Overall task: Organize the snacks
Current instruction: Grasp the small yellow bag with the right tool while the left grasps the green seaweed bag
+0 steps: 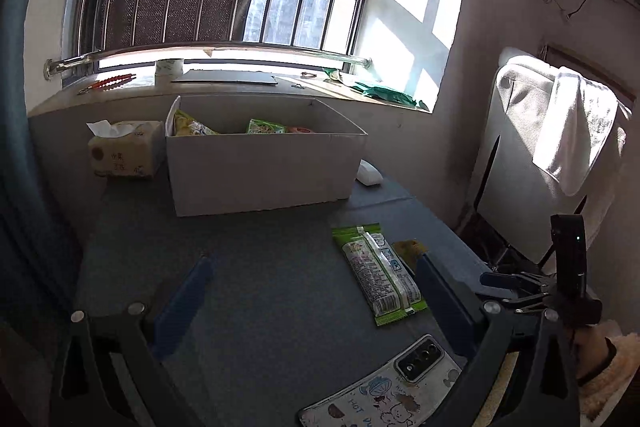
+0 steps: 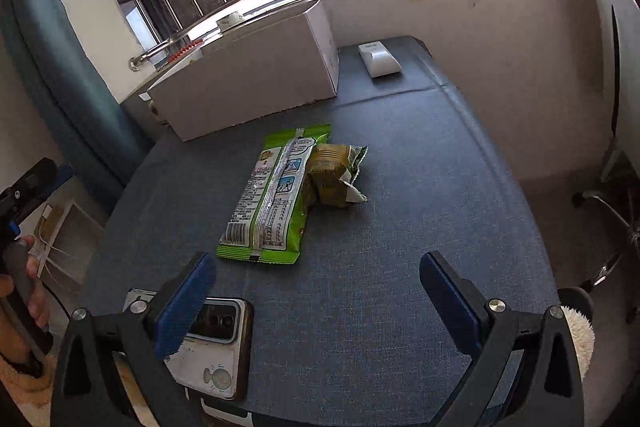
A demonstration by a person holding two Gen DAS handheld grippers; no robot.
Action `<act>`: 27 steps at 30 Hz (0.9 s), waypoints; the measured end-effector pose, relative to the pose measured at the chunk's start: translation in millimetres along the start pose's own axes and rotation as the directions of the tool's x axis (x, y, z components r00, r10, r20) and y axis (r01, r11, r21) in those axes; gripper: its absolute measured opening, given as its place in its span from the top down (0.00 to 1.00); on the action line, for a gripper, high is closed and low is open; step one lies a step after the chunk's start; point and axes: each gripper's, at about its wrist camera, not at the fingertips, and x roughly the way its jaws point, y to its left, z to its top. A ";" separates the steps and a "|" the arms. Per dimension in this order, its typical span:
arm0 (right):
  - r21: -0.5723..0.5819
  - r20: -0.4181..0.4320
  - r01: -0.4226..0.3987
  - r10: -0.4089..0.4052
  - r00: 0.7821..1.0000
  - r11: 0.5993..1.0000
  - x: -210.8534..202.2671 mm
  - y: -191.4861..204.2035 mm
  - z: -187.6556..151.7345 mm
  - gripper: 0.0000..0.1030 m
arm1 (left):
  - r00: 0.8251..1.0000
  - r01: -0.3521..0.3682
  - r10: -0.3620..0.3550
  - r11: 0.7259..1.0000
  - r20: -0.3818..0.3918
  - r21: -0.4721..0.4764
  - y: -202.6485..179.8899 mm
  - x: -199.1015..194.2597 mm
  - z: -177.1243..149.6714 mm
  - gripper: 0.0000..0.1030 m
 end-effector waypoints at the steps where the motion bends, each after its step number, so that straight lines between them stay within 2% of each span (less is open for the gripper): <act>1: 0.000 0.013 -0.007 0.007 1.000 1.000 0.4 0.0 2.0 0.00 | 1.000 -0.003 0.003 1.000 -0.002 -0.004 -0.9 1.0 -0.4 0.00; 5: -0.006 0.031 0.000 0.000 1.000 1.000 8.3 -0.8 17.3 0.00 | 1.000 -0.002 0.002 1.000 -0.009 -0.002 -2.6 4.3 -2.1 0.00; 8: -0.011 -0.017 -0.008 0.007 1.000 1.000 26.2 -1.9 26.2 0.00 | 1.000 -0.006 0.006 1.000 -0.022 -0.004 -1.1 7.1 -5.8 0.00; 11: 0.001 -0.020 -0.031 0.031 0.999 1.000 38.9 -2.1 30.0 0.00 | 0.999 0.002 -0.003 1.000 -0.040 -0.010 0.1 11.0 -10.4 0.00; 17: -0.056 -0.018 0.053 -0.054 0.998 0.997 59.5 1.9 42.4 0.00 | 0.998 0.006 -0.006 1.000 -0.064 -0.012 2.4 15.5 -16.4 0.00; 20: -0.042 -0.048 0.058 -0.060 0.997 0.997 69.3 -3.3 49.1 0.01 | 0.997 -0.005 0.003 1.000 -0.072 -0.024 6.1 17.4 -18.0 0.00; 21: -0.032 -0.045 0.041 -0.042 0.998 0.999 69.8 -4.5 50.4 0.05 | 0.997 -0.001 -0.001 1.000 -0.078 -0.029 7.6 18.9 -18.7 0.00; 22: -0.027 -0.034 0.034 -0.035 0.999 0.999 70.0 -5.7 51.0 0.31 | 0.997 -0.005 0.002 0.999 -0.083 -0.034 8.9 20.1 -19.5 0.00; 23: -0.026 -0.050 0.043 -0.044 0.998 0.999 72.7 -6.3 51.3 0.62 | 0.996 -0.009 0.006 0.999 -0.087 -0.038 10.0 21.3 -20.3 0.00; 27: -0.046 -0.058 0.029 -0.031 0.998 0.999 67.3 -5.0 51.4 0.65 | 0.994 -0.004 -0.001 0.999 -0.110 -0.049 11.4 28.4 -21.1 0.00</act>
